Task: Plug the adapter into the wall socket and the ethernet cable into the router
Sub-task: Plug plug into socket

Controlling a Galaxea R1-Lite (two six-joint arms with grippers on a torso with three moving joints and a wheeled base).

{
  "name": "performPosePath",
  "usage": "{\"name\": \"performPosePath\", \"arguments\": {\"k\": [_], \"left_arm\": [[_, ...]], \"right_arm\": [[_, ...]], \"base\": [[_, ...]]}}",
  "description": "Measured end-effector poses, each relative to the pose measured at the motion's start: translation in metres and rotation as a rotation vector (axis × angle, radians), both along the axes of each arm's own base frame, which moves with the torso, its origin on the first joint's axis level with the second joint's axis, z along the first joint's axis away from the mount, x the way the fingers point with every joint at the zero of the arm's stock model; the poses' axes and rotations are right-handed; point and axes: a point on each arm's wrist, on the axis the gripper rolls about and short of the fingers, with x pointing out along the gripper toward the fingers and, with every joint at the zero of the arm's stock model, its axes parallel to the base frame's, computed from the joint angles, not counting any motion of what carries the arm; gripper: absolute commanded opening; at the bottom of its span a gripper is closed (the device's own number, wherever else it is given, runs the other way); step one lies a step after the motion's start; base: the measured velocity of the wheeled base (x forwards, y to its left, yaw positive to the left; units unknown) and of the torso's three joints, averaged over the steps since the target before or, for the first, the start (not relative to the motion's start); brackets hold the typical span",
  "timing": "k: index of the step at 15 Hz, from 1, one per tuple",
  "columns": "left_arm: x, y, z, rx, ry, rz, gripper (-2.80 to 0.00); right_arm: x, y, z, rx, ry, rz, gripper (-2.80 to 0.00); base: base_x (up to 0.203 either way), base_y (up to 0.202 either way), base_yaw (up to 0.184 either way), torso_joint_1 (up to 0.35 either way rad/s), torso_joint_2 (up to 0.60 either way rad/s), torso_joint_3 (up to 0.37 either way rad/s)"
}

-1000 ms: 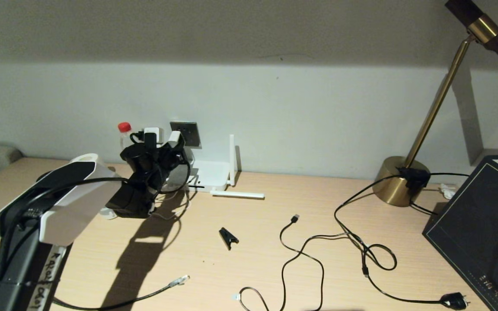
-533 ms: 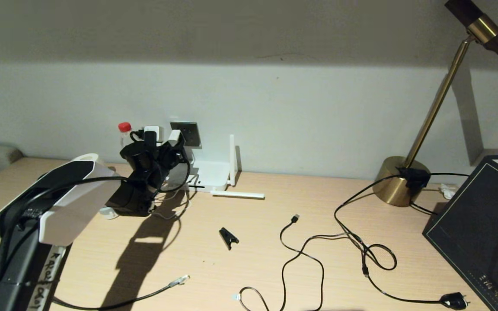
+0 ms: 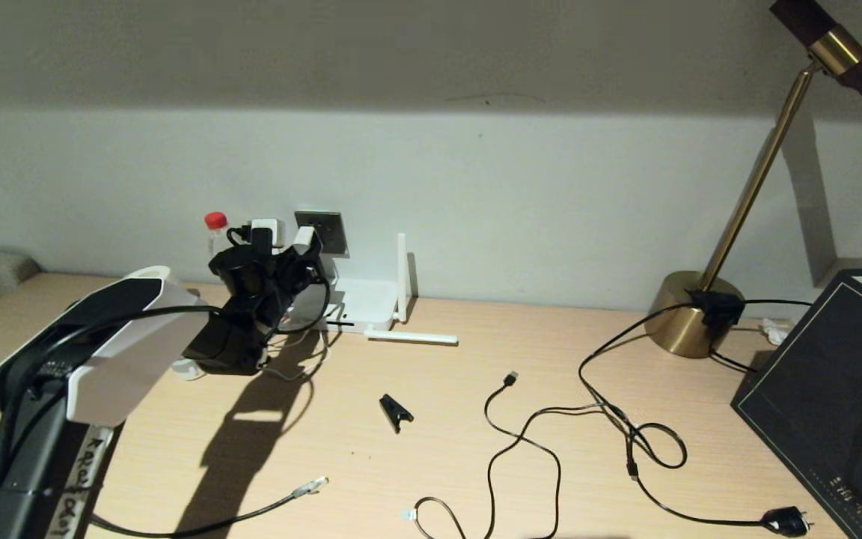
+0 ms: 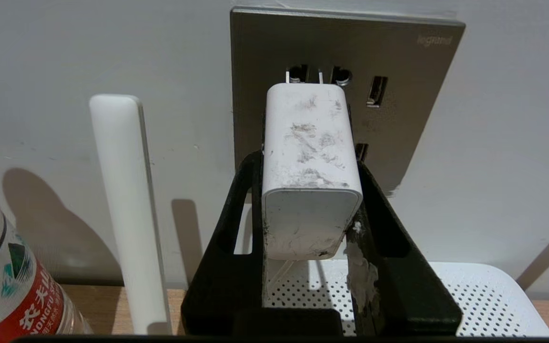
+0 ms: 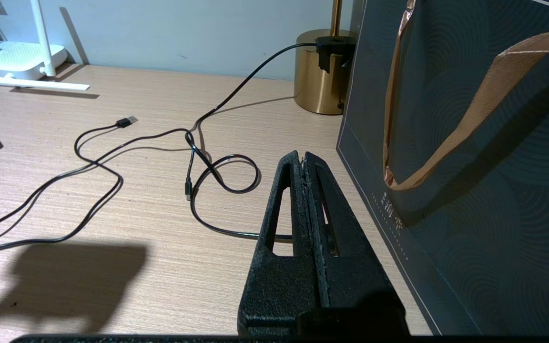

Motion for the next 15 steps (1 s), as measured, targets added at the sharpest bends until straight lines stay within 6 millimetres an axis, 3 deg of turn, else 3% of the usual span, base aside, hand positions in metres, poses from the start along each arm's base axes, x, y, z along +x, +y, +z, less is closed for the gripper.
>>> {"name": "performPosePath", "arguments": {"k": [15], "left_arm": [[0.0005, -0.0013, 0.0024, 0.0, 0.0, -0.004, -2.8]], "right_arm": [[0.0, 0.0, 0.0, 0.0, 0.0, 0.0, -2.8]], "base": [[0.0, 0.0, 0.0, 0.0, 0.0, 0.0]]}}
